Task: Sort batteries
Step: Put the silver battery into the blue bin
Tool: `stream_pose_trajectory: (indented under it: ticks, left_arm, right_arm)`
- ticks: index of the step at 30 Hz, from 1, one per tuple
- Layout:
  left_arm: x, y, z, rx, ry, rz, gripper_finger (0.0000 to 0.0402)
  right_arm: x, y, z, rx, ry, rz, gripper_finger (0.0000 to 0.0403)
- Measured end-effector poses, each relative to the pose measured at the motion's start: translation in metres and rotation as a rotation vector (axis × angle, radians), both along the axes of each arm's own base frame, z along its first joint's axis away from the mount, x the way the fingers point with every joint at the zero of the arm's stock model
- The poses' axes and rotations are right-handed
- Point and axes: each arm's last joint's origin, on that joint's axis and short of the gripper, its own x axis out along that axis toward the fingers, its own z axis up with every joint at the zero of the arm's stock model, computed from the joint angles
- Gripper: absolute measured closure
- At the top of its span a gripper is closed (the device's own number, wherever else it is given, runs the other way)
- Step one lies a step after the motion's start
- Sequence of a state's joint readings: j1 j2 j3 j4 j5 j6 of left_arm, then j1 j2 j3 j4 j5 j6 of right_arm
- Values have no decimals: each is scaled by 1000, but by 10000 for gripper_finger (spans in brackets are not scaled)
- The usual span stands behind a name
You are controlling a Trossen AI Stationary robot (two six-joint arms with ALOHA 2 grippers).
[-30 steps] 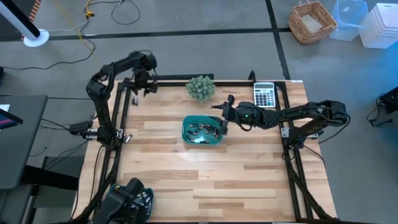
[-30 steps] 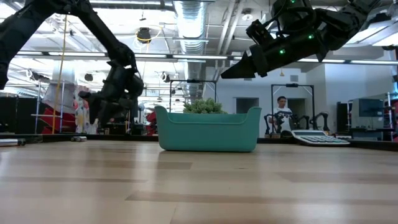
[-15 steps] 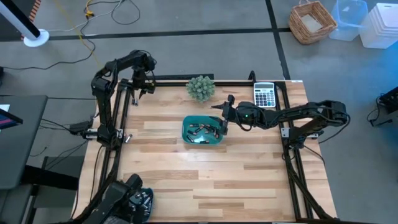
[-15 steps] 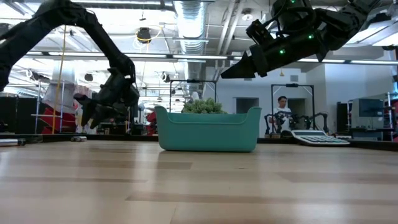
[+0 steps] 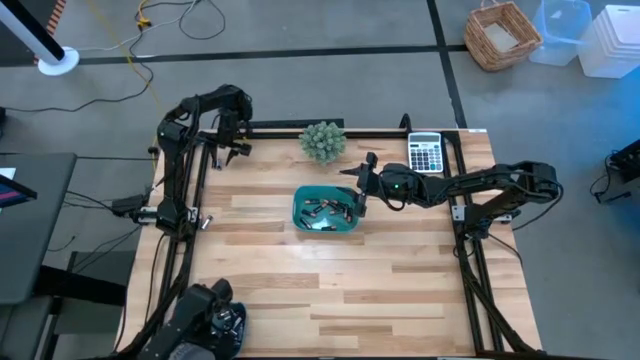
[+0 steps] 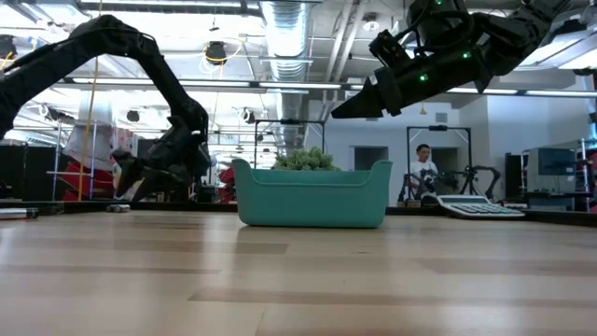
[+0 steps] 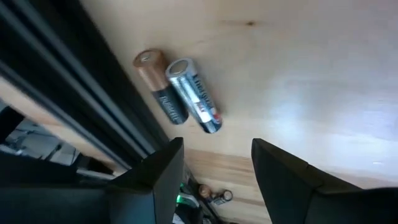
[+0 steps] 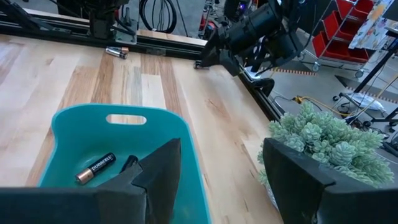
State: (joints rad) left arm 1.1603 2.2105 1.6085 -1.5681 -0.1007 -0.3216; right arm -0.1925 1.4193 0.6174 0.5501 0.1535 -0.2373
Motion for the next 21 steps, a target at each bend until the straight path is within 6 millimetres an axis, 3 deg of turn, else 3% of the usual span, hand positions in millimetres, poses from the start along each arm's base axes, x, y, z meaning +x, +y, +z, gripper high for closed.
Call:
stream_pose_trajectory:
  ticks: [13,17,21]
  left_arm:
    - [0,-1,6,-37,-119,-49,193]
    - [2,4,23,67,-175,-87,194]
    - [4,7,60,308,-251,-125,194]
  right_arm:
    - [0,0,-1,-4,14,1,163]
    - [0,0,-1,-4,14,1,163]
    - [0,0,-1,-4,14,1,163]
